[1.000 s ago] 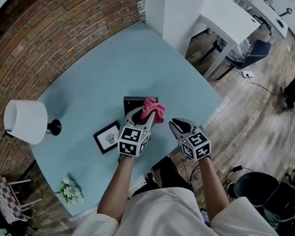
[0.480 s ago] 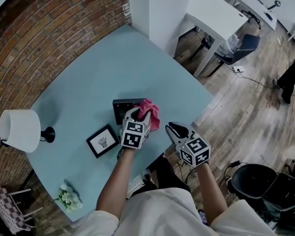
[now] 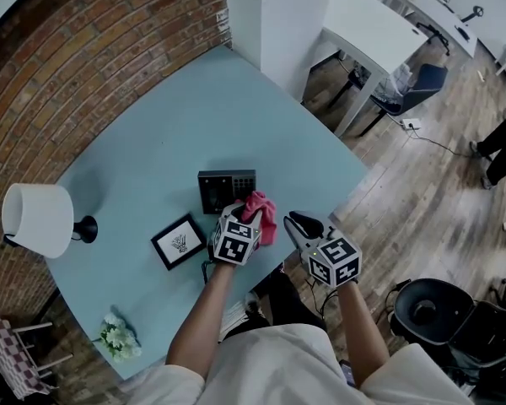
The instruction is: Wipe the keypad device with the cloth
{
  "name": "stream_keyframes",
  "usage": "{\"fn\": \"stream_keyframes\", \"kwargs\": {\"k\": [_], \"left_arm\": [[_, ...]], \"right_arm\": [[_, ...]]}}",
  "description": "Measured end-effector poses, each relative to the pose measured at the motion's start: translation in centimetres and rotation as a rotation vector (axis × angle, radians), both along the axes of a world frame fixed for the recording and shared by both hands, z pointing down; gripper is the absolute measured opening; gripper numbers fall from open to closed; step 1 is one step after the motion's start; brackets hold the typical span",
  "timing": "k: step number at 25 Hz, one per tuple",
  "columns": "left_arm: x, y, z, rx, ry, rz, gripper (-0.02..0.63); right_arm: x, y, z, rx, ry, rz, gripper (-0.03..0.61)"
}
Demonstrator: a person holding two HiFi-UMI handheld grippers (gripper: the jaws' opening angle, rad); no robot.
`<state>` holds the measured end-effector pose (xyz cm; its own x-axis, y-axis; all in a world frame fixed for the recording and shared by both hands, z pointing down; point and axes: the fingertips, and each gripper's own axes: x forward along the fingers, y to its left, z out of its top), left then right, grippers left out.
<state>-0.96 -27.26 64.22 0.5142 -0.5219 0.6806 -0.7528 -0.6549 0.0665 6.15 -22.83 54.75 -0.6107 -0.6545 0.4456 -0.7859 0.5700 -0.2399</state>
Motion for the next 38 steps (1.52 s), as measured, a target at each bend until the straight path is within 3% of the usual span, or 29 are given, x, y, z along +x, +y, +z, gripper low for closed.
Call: {"fn": "stream_keyframes", "kwargs": {"k": [7,10,11,13,15,18,20,27,38], "left_arm": [[-0.7,2.0,1.1,-0.031,-0.02,0.025,0.161],[-1.4,3.3,-0.1,0.015,0.037,0.015,0.161],[-1.8,3.7,-0.8,0.036,0.059,0.01,0.161],[-2.4,4.3,-2.5,0.078,0.109,0.01,0.161],[-3.1,5.0,-4.1,0.112,0.155,0.011,0.161],[-4.6,6.2,-6.3,0.156,0.206,-0.003,0.161],[-5.4,7.1,-8.1,0.198,0.223,-0.004,0.161],[-6.1,10.5,-16.9,0.376,0.231,0.019,0.161],[-6.4,24.5,-27.7,0.578,0.241,-0.009,0.161]], "right_arm": [[-0.1,1.0,-2.2,0.016,-0.053,0.042,0.078],[0.0,2.6,-4.4,0.021,-0.179,0.074,0.067],[0.1,3.3,-5.3,0.024,-0.218,0.081,0.012],[0.4,4.8,-6.7,0.03,-0.245,0.091,0.012],[0.7,6.3,-7.9,0.078,-0.199,0.096,0.014],[1.8,8.0,-8.6,0.177,-0.025,0.154,-0.003],[2.2,8.9,-8.7,0.183,0.027,0.177,-0.005],[3.7,11.6,-13.5,0.22,-0.058,0.244,-0.006],[3.0,23.8,-20.9,0.367,-0.026,0.162,-0.006]]}}
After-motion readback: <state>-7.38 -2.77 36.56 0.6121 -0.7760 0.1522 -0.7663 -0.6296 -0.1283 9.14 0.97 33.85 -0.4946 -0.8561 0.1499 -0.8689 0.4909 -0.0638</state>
